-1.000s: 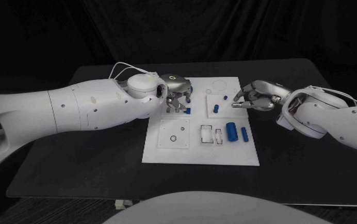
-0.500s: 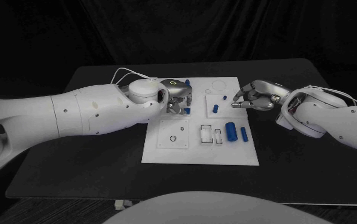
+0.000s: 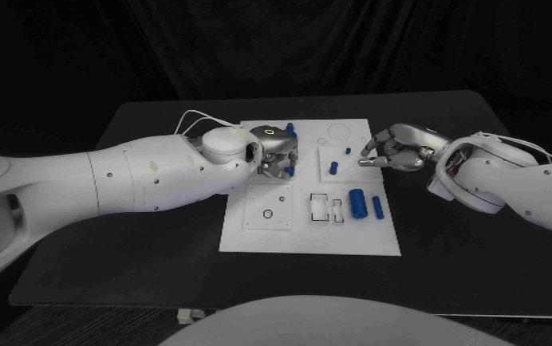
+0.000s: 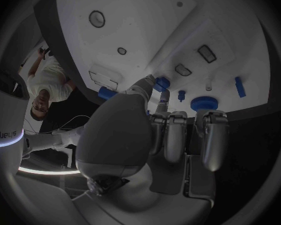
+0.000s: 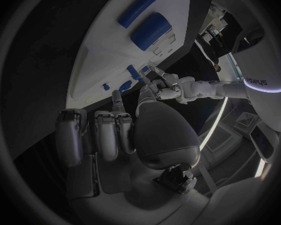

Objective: Assemble the parts on the task board

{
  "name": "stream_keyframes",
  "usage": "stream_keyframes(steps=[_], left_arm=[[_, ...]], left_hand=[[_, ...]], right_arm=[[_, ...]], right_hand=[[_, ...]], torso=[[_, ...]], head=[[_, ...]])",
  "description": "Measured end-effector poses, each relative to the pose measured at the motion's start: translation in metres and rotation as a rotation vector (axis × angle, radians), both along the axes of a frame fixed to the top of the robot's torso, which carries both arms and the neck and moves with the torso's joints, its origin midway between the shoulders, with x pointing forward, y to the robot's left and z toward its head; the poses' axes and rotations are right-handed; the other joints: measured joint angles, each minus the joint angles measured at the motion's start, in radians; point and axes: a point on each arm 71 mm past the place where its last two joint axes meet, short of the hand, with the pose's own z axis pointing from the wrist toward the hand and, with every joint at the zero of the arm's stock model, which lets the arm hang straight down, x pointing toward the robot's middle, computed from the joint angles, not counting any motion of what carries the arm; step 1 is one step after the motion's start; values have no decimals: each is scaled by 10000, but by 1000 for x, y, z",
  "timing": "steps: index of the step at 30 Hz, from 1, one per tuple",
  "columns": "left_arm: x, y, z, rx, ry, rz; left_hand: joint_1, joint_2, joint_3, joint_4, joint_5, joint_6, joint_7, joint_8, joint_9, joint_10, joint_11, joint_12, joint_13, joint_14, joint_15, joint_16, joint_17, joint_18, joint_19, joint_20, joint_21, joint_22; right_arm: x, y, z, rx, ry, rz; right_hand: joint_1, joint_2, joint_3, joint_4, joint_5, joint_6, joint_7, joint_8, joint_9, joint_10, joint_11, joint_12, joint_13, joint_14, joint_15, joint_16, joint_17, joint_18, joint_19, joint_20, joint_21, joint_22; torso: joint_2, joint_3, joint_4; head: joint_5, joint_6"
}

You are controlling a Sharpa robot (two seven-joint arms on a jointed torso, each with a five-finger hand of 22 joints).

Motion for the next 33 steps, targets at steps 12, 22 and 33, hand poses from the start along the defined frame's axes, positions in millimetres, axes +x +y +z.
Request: stream_keyframes(steps=[12,22,33], left_arm=[[-1,-1,-5,-320,-155,10],[-3,4,-9,-773,-445,102],[-7,21,-5,-1719,-971,-83]], left_hand=[[143,143,162,-161,311,410,-124,243,26,0,0,0,0,0,0,0,0,1,0,0,0,-1],[344,341,416,-471,698,823,-215,503,41,-31,-103,0,0,-2,-75,0,0,1,38,-38,0,-1],[409,340,400,-595,382,983,-195,676,57,-26,-169,0,0,-2,-147,0,0,1,0,-76,0,-1]], right_arm=[[0,0,0,1,1,2],[0,-1,0,-6,-1,-22],[0,-2,0,-6,-3,-29]], right_hand=[[0,0,0,0,0,0,0,0,1,0,0,0,0,0,0,0,0,0,0,0,-8,8],[0,0,0,0,0,0,0,0,-5,0,0,0,0,0,0,0,0,0,0,0,-38,7],[0,0,0,0,0,0,0,0,-10,0,0,0,0,0,0,0,0,0,0,0,-38,5]], torso=[[1,10,-2],[-1,14,0],[-4,12,0]], head=[[-1,0],[5,0],[35,0]])
